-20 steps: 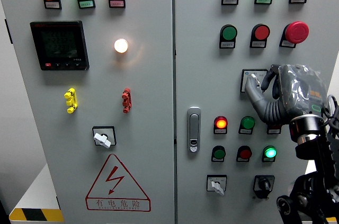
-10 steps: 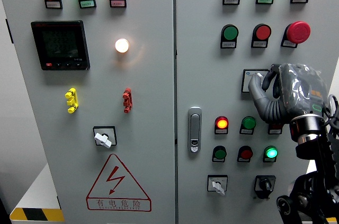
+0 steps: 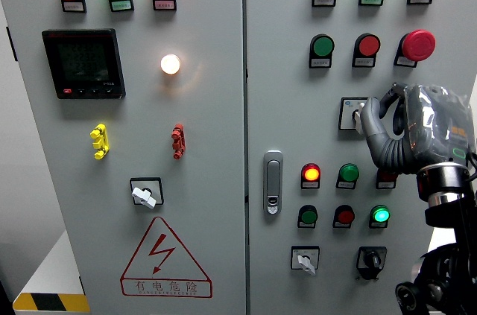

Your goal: Rotate and turn off gray switch

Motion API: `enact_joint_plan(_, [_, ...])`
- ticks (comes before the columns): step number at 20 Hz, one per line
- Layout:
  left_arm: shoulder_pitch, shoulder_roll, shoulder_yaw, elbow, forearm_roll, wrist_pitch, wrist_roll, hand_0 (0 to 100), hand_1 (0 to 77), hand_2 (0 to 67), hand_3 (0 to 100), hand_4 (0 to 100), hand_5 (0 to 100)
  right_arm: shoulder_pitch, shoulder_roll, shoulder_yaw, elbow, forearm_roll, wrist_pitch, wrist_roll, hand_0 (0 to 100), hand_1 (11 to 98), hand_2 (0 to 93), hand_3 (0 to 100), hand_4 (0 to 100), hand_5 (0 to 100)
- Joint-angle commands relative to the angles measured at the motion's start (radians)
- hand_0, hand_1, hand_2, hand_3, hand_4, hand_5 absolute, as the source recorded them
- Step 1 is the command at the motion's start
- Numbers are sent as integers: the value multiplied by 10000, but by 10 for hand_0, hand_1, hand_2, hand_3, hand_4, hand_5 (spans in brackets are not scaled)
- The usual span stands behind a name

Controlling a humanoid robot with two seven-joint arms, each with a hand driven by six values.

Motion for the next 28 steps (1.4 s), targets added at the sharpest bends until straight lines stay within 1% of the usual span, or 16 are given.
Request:
enact_joint_plan(1, [0, 2, 0, 0, -3, 0, 0, 0, 0, 132, 184, 95, 117, -234, 0, 5, 388, 15, 1, 14, 762, 320, 650, 924, 805, 1000])
enact_joint_plan(3, [0, 2, 0, 0, -3, 0, 0, 0, 0, 132, 184, 95, 117, -464, 0, 5, 740, 31, 1, 60, 762, 322, 619, 870, 747, 1000])
enact_joint_plan(4, [0, 2, 0, 0, -3, 0, 0, 0, 0, 132, 183, 95, 117, -587, 0, -10, 970, 31, 1, 90, 761, 323, 595, 810, 672, 1000])
enact_joint_plan(7, [0, 2, 0, 0, -3, 0, 0, 0, 0, 132, 183, 95, 117, -909, 0, -102, 1462, 15, 1, 304, 750, 330, 534, 687, 555, 917])
enact_joint_plan(8, [0, 2, 0, 0, -3, 0, 0, 0, 0, 132, 183, 95, 117, -1062, 0, -117, 1646, 15, 1, 533, 741, 334, 515, 639, 502, 860])
enact_joint_plan(9, [0, 2, 0, 0, -3, 0, 0, 0, 0, 132, 183, 95, 117, -1276, 0, -132, 1830, -45, 1, 930, 736, 337, 503, 607, 478, 832])
enact_joint_plan(11, [0, 2, 0, 0, -3, 0, 0, 0, 0, 132, 183, 95, 117, -1675, -15, -117, 2213, -92, 1, 1484, 710, 348, 442, 520, 390, 704])
enact_joint_plan(14, [0, 2, 0, 0, -3, 0, 0, 0, 0, 132, 183, 95, 117, -2381, -16, -87, 2735, -214, 1, 2098, 678, 369, 407, 475, 332, 605])
enact_joint_plan(17, [0, 2, 0, 0, -3, 0, 0, 0, 0, 132, 183, 95, 117, -2857, -31, 142, 3149, -750, -14, 3109, 658, 380, 364, 421, 277, 520])
enact_joint_plan(18, [0, 2, 0, 0, -3, 0, 0, 0, 0, 132, 183, 95, 117, -3025, -46, 235, 3257, -873, -15, 3234, 644, 385, 338, 388, 243, 469])
enact_joint_plan(20, [0, 2, 0, 0, -3, 0, 0, 0, 0, 133, 183, 95, 117, -3317, -46, 236, 3426, -997, -30, 3297, 597, 393, 291, 306, 171, 389])
enact_joint_plan(21, [-15, 2, 0, 0, -3, 0, 0, 0, 0, 133, 183, 95, 117, -3516, -46, 251, 3579, -997, -30, 3297, 543, 389, 250, 262, 135, 346])
enact_joint_plan(23, [0, 2, 0, 0, -3, 0, 0, 0, 0, 132, 183, 95, 117, -3762, -46, 236, 3703, -1134, -121, 3297, 207, 391, 211, 221, 121, 311])
enact_joint_plan(24, [0, 2, 0, 0, -3, 0, 0, 0, 0, 132, 183, 95, 117, -3900, -61, 236, 3764, -1196, -168, 3312, 0, 411, 185, 197, 117, 287])
enact_joint_plan(26, [0, 2, 0, 0, -3, 0, 0, 0, 0, 132, 183, 94, 117, -4191, -62, 327, 3963, -1212, -275, 3388, 0, 428, 132, 153, 111, 239])
enact_joint_plan(28, [0, 2, 0, 0, 12, 0, 0, 0, 0, 132, 183, 95, 117, -4575, -77, 435, 4101, -1227, -306, 3679, 0, 442, 120, 128, 101, 199])
